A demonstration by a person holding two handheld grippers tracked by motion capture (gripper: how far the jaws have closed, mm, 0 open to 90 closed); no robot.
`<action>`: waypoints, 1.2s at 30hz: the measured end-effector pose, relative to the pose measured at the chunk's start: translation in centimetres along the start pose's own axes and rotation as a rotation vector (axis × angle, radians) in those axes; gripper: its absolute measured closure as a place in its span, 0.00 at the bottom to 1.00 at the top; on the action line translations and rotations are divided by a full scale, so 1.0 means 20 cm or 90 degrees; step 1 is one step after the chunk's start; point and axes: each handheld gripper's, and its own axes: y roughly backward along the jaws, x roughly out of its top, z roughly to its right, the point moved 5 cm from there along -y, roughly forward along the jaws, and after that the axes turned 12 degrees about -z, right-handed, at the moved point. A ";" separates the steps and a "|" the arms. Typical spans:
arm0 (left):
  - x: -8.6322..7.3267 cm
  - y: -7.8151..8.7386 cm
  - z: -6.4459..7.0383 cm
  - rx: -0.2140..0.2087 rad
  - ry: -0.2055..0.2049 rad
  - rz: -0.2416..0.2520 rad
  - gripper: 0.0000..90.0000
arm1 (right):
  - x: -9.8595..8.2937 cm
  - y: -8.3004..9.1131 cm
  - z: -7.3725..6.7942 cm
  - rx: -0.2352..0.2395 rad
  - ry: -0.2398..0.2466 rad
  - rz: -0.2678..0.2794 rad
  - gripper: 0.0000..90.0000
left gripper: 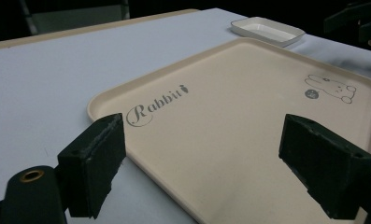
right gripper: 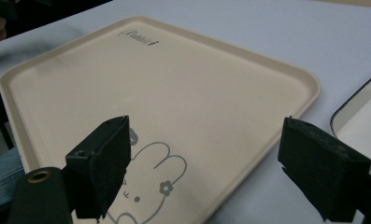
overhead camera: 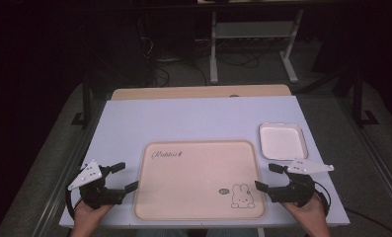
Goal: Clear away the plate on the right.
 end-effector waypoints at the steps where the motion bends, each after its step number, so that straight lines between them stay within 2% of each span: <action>1: 0.00 0.00 0.00 0.001 0.000 -0.001 0.16 | 0.00 0.00 0.00 0.005 -0.005 -0.002 0.18; 9: 0.00 0.00 -0.01 0.002 0.000 -0.003 0.16 | -0.01 0.06 0.04 0.015 -0.038 0.002 0.19; 13: 0.00 0.01 -0.01 0.004 0.000 -0.002 0.16 | -0.03 0.09 0.06 0.011 -0.040 -0.006 0.19; 18: -0.01 0.00 -0.01 0.004 0.001 -0.004 0.16 | -0.04 0.12 0.08 0.032 -0.054 -0.001 0.20; 27: 0.00 0.01 0.00 0.005 -0.002 0.000 0.16 | -0.05 0.16 0.13 0.043 -0.071 -0.014 0.18; 28: 0.00 0.01 0.00 0.005 -0.002 0.003 0.16 | -0.05 0.17 0.15 0.047 -0.088 -0.012 0.18; 36: 0.00 0.01 0.00 0.005 -0.001 0.002 0.16 | -0.07 0.24 0.22 0.040 -0.108 -0.010 0.18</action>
